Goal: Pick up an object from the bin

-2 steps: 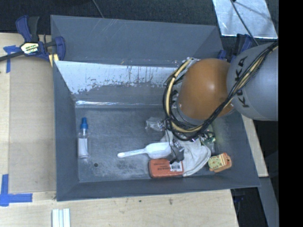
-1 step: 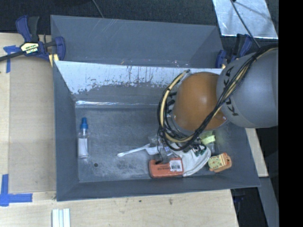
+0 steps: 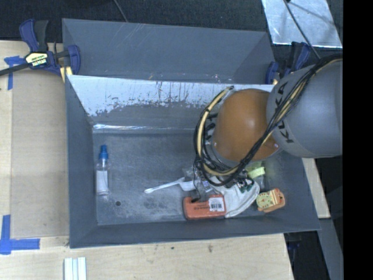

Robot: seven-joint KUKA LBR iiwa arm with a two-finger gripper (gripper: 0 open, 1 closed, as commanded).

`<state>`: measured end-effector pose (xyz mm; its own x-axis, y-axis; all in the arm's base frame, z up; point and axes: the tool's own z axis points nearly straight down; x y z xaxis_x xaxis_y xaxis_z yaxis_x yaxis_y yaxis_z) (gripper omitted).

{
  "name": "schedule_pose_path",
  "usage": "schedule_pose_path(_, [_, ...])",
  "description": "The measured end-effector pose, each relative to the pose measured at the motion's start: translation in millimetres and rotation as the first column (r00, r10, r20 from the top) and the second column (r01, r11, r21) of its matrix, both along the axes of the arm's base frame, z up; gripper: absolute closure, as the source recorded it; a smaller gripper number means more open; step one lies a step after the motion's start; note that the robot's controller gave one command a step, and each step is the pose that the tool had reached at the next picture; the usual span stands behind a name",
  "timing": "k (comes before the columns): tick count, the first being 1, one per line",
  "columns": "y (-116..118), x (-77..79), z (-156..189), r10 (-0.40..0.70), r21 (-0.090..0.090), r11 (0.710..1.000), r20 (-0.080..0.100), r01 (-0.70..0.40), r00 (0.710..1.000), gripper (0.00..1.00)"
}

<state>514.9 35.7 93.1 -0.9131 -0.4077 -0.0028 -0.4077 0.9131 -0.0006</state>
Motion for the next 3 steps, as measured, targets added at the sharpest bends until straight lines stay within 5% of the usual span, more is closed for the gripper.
schedule_pose_path(1, [3.5,9.1,130.1,-0.02,0.0,1.0,0.001,0.02,1.0,1.0])
schedule_pose_path(2, [3.5,9.0,130.1,-0.02,0.0,1.0,0.001,0.02,1.0,1.0])
schedule_pose_path(3, [15.1,20.6,112.8,0.293,-0.001,0.956,0.002,-0.293,0.956,1.0])
